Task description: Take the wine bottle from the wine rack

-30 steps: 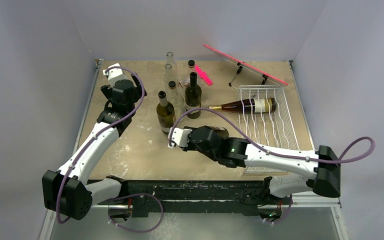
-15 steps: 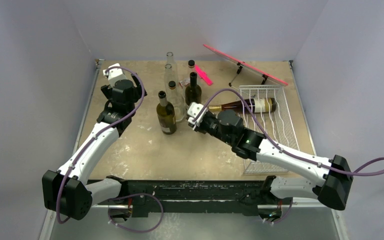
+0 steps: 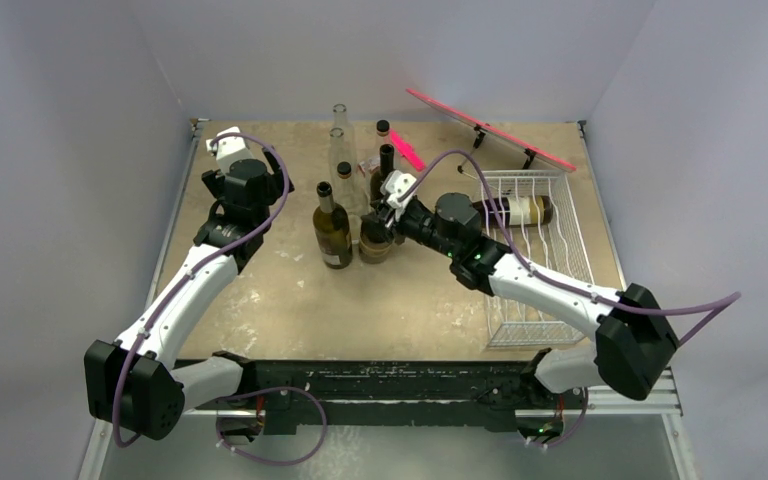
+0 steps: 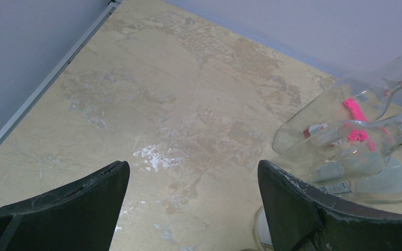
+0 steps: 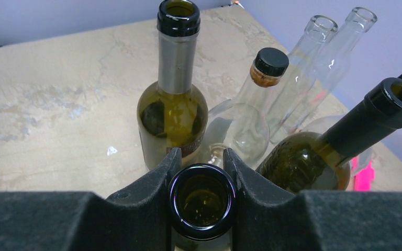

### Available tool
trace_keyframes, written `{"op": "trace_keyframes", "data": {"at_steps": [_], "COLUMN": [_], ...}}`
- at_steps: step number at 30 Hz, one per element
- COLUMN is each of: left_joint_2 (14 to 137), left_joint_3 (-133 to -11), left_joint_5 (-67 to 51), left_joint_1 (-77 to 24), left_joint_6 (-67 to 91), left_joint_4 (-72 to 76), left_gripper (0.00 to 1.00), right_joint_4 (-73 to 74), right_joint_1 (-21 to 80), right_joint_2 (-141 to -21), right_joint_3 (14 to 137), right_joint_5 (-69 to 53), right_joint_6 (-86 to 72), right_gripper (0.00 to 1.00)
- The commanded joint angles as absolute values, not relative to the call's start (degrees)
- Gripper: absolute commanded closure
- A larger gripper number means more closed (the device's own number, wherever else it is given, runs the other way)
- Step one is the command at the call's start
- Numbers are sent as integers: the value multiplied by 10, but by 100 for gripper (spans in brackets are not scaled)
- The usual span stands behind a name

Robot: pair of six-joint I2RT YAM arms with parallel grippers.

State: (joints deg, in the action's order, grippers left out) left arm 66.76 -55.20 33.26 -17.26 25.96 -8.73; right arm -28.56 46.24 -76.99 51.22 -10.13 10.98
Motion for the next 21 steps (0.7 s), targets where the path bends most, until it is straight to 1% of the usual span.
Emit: {"op": "trace_keyframes", "data": {"at_steps": [1, 5, 10, 16, 18, 21], "left_joint_2": [669, 670, 670, 670, 671, 670], "left_joint_3": [-578, -578, -578, -578, -578, -579], "left_joint_5": [336, 336, 337, 334, 334, 335], "left_joint_1": [-169, -169, -170, -169, -169, -169], "left_joint_6": [260, 260, 259, 260, 261, 260], "left_joint_4": [-75, -75, -75, -75, -75, -75], "left_gripper": [8, 8, 8, 8, 8, 8], "right_joint_4": [-434, -440, -385, -312, -304, -296], "right_joint_1": [443, 437, 436, 436, 436, 436], "right_joint_2": [-775, -800, -826, -858, -863, -861], "right_joint_3": [564, 583, 618, 665, 672, 681], "right_joint_5": [-159, -153, -128, -141, -139, -132], "right_joint_6": [53, 45, 60, 77, 79, 84], "right_gripper": [100, 100, 100, 58, 49, 42]}}
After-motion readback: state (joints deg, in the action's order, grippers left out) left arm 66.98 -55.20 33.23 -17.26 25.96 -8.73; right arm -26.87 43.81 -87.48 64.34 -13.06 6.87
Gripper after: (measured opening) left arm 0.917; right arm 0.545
